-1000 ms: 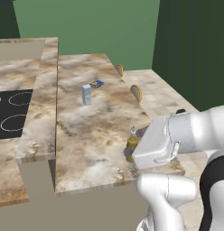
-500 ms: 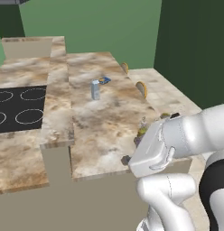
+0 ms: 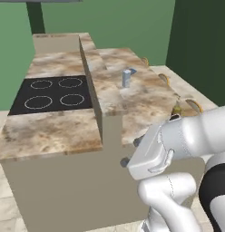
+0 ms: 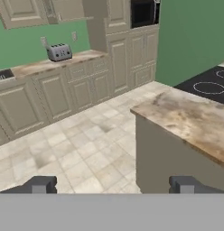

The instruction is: Move the shaker and oil and vinegar bottle from the cabinet to the dining counter.

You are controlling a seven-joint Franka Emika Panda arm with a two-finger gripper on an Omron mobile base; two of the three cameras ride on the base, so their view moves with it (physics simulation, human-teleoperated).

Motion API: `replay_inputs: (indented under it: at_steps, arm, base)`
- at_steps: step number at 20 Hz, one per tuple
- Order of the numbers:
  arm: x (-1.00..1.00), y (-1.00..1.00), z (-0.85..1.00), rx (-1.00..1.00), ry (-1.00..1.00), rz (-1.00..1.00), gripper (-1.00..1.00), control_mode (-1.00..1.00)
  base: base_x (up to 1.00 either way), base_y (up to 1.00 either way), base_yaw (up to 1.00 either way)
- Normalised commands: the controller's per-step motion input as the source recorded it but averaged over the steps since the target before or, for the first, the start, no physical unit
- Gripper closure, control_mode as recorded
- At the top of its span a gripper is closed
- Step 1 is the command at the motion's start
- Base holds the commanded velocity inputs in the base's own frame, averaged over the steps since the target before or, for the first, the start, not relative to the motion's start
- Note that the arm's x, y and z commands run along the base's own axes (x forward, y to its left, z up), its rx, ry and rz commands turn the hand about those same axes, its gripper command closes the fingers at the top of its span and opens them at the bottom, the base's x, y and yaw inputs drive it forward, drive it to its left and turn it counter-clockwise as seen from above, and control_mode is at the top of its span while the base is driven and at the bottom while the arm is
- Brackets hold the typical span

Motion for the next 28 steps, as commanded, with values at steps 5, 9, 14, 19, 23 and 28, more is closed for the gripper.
replay_inputs:
  at_steps: [5, 9, 14, 19, 23, 28]
  arm:
    - [0.00, 0.00, 0.00, 0.00, 0.00, 0.00, -1.00, 1.00]
    - [0.00, 0.00, 0.00, 0.00, 0.00, 0.00, -1.00, 1.00]
    - [0.00, 0.00, 0.00, 0.00, 0.00, 0.00, -1.00, 1.00]
    - [0.00, 0.00, 0.00, 0.00, 0.00, 0.00, -1.00, 1.00]
    - [0.00, 0.00, 0.00, 0.00, 0.00, 0.00, -1.00, 1.00]
    - [0.00, 0.00, 0.00, 0.00, 0.00, 0.00, -1.00, 1.00]
  base:
    - [-0.35, 1.00, 0.08]
    - [-0.02, 1.00, 0.11]
    - [0.06, 1.00, 0.10]
    - [0.24, 1.00, 0.06]
    - [0.29, 1.00, 0.04]
    - [0.39, 0.97, 0.05]
